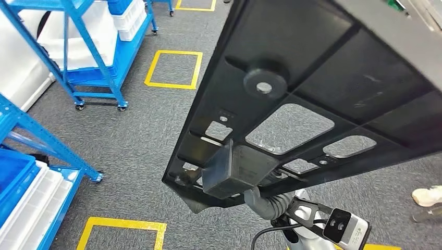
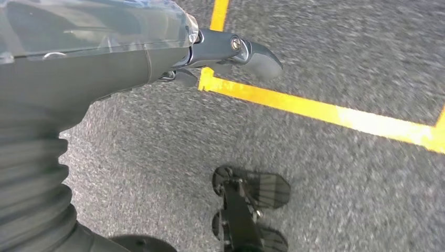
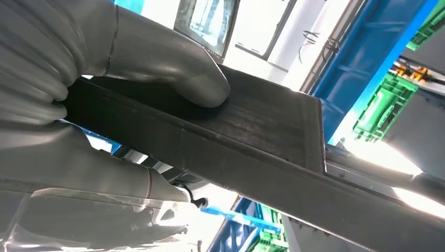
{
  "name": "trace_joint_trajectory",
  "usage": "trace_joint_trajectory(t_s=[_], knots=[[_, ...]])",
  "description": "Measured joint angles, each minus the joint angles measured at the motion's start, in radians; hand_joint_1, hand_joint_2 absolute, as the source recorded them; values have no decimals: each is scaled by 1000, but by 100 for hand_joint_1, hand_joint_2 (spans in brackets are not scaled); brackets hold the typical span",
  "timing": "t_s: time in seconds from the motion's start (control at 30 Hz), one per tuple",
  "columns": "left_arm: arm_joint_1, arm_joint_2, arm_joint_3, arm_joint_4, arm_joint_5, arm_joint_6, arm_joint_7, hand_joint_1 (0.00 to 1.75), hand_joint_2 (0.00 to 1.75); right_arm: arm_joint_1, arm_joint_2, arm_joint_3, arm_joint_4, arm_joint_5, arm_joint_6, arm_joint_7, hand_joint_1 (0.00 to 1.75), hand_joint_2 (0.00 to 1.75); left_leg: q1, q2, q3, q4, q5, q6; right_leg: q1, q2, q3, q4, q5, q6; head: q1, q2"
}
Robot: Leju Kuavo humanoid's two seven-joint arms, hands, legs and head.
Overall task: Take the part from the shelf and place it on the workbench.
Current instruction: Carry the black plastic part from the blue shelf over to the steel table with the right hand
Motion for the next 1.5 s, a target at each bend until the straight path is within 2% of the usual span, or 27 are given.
trace_joint_trajectory(t_s=[0.1,0.17,0.2,0.23,0.3,0.37,0.4,0.47,0.53,0.6,0.63,0.67,0.7,0.73,0.8,0.87,0.9,0.97,1.03,1.13,1.17,1.2,1.27,1.33,1.4,1.47,1.5], knots=[[6,0,1,0,-5,-4,-2,0,175,11,6,-10,-8,3,16,0,175,175,5,-68,-71,159,-86,-8,-7,32,8,-9,6,-11,0,0],[9,1,2,0,-6,-5,-1,0,175,24,9,-14,-9,4,19,0,175,175,6,-80,-119,253,-111,-13,-7,59,8,-7,5,-12,0,0],[10,1,3,0,-6,-6,-1,0,175,30,9,-16,-10,5,19,0,175,175,7,-81,-121,249,-95,-14,-8,74,9,-5,4,-11,0,0],[9,1,5,0,-7,-6,-1,0,175,35,10,-17,-11,6,19,0,175,175,9,-85,-104,207,-61,-15,-9,88,10,-2,3,-9,0,0],[9,1,8,0,-7,-6,-1,0,175,39,12,-19,-14,8,20,0,175,175,17,-128,-49,74,8,-16,-11,115,7,9,-3,-1,0,0],[9,1,11,0,-7,-7,-1,0,175,41,14,-21,-18,9,22,0,175,175,21,-172,-19,3,28,-14,-13,139,-4,19,-5,11,0,0],[9,0,12,0,-7,-6,0,0,175,44,14,-22,-20,10,22,0,175,175,20,-177,-17,-3,24,-10,-15,150,-10,21,-3,17,0,0],[6,0,14,0,-7,-5,-1,0,175,50,15,-26,-25,11,26,0,175,175,19,-155,-15,-8,27,1,-18,160,-17,24,-2,29,0,0],[4,-2,15,0,-6,-1,-3,0,175,54,15,-31,-32,11,36,0,175,175,20,-130,-11,-17,32,15,-17,115,-38,65,-28,38,0,0],[6,-3,16,0,-5,2,-5,0,175,59,16,-35,-35,9,49,0,175,175,16,-102,-9,-20,31,25,-19,57,-96,183,-88,45,0,0],[7,-3,17,0,-5,2,-6,0,175,62,17,-36,-35,8,52,0,175,175,14,-88,-9,-20,30,26,-21,46,-130,250,-113,49,0,0],[8,-3,17,0,-5,2,-7,0,175,67,17,-38,-34,8,54,0,175,175,13,-74,-9,-20,28,27,-24,41,-153,295,-124,51,0,0],[8,-3,17,0,-5,2,-8,0,175,71,17,-41,-34,8,54,0,175,175,13,-60,-8,-20,26,26,-27,37,-158,303,-116,53,0,0],[7,-4,17,0,-5,2,-8,0,175,74,17,-42,-34,8,54,0,175,175,13,-48,-6,-19,24,25,-28,32,-142,270,-91,53,0,0],[6,-5,17,0,-6,2,-8,0,175,78,17,-46,-36,8,56,0,175,175,12,-26,1,-19,19,19,-26,-2,-68,130,-31,48,0,0],[5,-7,17,0,-10,3,-5,0,175,86,17,-50,-40,8,60,0,175,175,9,-9,7,-18,12,9,-16,-32,-17,32,-6,38,0,0],[5,-7,17,0,-12,5,-3,0,175,92,17,-54,-42,7,64,0,175,175,8,0,10,-19,10,4,-10,-35,-12,20,-9,33,0,0],[3,-8,17,0,-14,10,2,0,175,107,17,-64,-45,3,72,0,175,175,9,14,17,-20,4,-7,-11,-10,-10,14,-6,24,0,0],[2,-9,17,0,-16,15,5,0,175,120,18,-74,-51,0,80,0,175,175,12,-13,10,11,-21,-16,-17,10,-1,2,0,12,0,0],[7,-11,20,0,-17,19,7,0,175,139,20,-86,-56,-3,93,0,175,175,15,-73,-76,191,-107,-23,-20,42,5,-4,2,1,0,0],[9,-11,21,0,-17,19,6,0,175,148,21,-90,-56,-3,97,0,175,175,15,-78,-106,246,-121,-24,-19,56,5,-3,1,0,0,0],[11,-11,23,0,-17,18,4,0,175,158,21,-94,-57,-2,100,0,175,175,15,-81,-122,266,-115,-25,-19,69,7,-3,1,1,0,0],[12,-11,23,0,-17,16,-1,0,175,173,21,-99,-59,1,105,0,175,175,17,-90,-99,194,-50,-25,-20,98,11,0,-1,4,0,0],[11,-11,24,0,-18,14,-4,0,175,183,22,-103,-62,6,106,0,175,175,22,-134,-44,58,15,-22,-20,123,10,8,-7,12,0,0],[11,-12,24,0,-19,16,-3,0,175,192,26,-105,-69,15,105,0,175,175,24,-165,-19,-4,28,-15,-20,146,1,16,-9,24,0,0],[8,-14,24,0,-20,17,-2,0,175,205,29,-106,-77,21,104,0,175,175,22,-150,-16,-9,27,-3,-22,166,-6,17,-7,38,0,0],[6,-15,24,0,-20,17,-2,0,175,210,29,-107,-81,22,104,0,175,175,22,-139,-14,-12,29,4,-22,156,-9,22,-11,43,0,0]])
